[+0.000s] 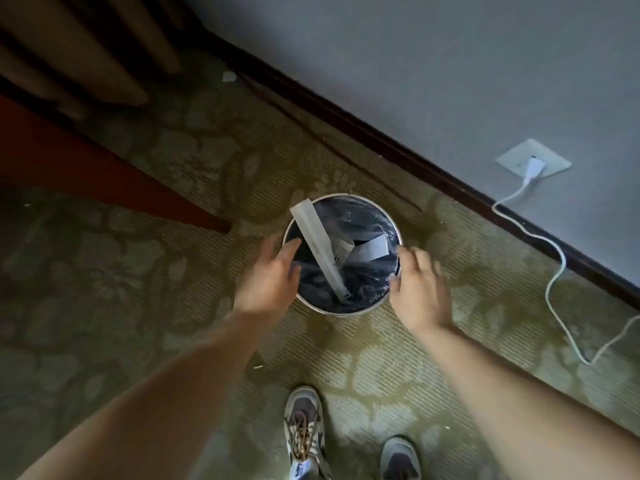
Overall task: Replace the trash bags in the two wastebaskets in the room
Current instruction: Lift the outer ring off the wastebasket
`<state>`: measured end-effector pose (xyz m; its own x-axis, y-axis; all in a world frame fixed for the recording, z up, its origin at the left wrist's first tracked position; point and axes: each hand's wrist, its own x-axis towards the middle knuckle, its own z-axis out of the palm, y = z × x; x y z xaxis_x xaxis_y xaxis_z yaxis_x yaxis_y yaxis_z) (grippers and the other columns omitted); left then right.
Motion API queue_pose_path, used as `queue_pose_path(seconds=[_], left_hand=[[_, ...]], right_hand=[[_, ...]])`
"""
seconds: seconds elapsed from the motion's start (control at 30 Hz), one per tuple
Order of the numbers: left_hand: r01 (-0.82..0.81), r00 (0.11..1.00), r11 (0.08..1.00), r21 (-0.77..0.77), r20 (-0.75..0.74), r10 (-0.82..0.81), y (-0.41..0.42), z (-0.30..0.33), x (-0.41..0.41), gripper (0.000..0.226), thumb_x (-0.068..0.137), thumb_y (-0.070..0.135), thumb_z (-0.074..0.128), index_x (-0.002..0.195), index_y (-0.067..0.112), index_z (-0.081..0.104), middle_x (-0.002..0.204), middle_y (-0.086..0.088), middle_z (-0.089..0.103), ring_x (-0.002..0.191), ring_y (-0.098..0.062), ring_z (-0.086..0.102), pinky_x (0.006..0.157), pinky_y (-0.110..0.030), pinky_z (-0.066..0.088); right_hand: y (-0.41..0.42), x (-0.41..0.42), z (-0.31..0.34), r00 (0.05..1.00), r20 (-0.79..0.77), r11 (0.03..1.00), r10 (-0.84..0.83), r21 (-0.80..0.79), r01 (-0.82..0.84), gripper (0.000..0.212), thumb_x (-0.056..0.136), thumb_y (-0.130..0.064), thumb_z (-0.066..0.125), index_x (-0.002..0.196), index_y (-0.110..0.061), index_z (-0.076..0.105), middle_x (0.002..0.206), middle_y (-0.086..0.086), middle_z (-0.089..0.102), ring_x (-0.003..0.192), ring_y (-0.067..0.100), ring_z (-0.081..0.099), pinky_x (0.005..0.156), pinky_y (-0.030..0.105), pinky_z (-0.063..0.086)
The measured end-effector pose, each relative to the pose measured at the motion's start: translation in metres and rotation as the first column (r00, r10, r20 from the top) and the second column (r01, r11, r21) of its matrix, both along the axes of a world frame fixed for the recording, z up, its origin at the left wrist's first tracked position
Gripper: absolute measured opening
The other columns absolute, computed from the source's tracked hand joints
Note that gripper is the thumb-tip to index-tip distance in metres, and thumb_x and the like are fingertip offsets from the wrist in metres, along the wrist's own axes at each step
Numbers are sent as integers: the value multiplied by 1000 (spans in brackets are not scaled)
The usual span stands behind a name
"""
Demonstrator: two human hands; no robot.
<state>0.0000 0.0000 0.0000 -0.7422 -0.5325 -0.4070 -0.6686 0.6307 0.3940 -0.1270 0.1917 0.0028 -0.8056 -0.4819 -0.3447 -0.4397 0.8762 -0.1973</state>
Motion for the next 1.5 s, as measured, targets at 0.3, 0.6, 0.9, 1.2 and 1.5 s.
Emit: queue_pose_path(seconds=[0.3,0.6,0.9,1.2,1.5], left_hand=[[-156,986,982,109,-43,161,-1,-37,-6,69,92,9,56,150,29,24,136,-11,50,119,-31,55,92,-43,51],[-444,894,878,179,152,421,0,-43,-23,36,88,4,59,123,7,54,117,-19,62,105,-36,61,79,-35,51],[-455,890,858,238,119,440,4,-29,-14,50,85,-2,59,132,11,46,119,-17,60,106,-33,61,81,-36,52],[-510,860,831,222,104,500,3,-44,-13,41,86,1,57,125,12,54,115,-12,64,100,-29,62,77,-29,47],[-630,759,582,514,249,601,-8,26,-17,47,89,-7,48,110,33,34,118,-9,47,103,-38,58,70,-55,60]], right_hand=[[-19,-8,-40,752,241,763,-614,-62,643,36,91,-6,55,127,-5,56,117,29,63,110,44,61,86,43,52],[-23,-14,-48,710,320,749,-628,-1,663,19,81,0,59,96,-7,69,105,24,66,83,45,69,69,50,61],[-15,-5,-37,750,317,793,-581,10,610,17,83,-2,62,100,-7,66,104,23,68,85,41,70,69,47,62],[-13,-9,-49,767,333,810,-549,-16,587,18,84,-6,60,102,-8,62,109,21,64,88,42,69,73,50,60],[-11,-17,23,768,369,801,-524,-92,591,15,82,-5,57,96,-9,59,96,13,64,82,35,66,65,47,61]])
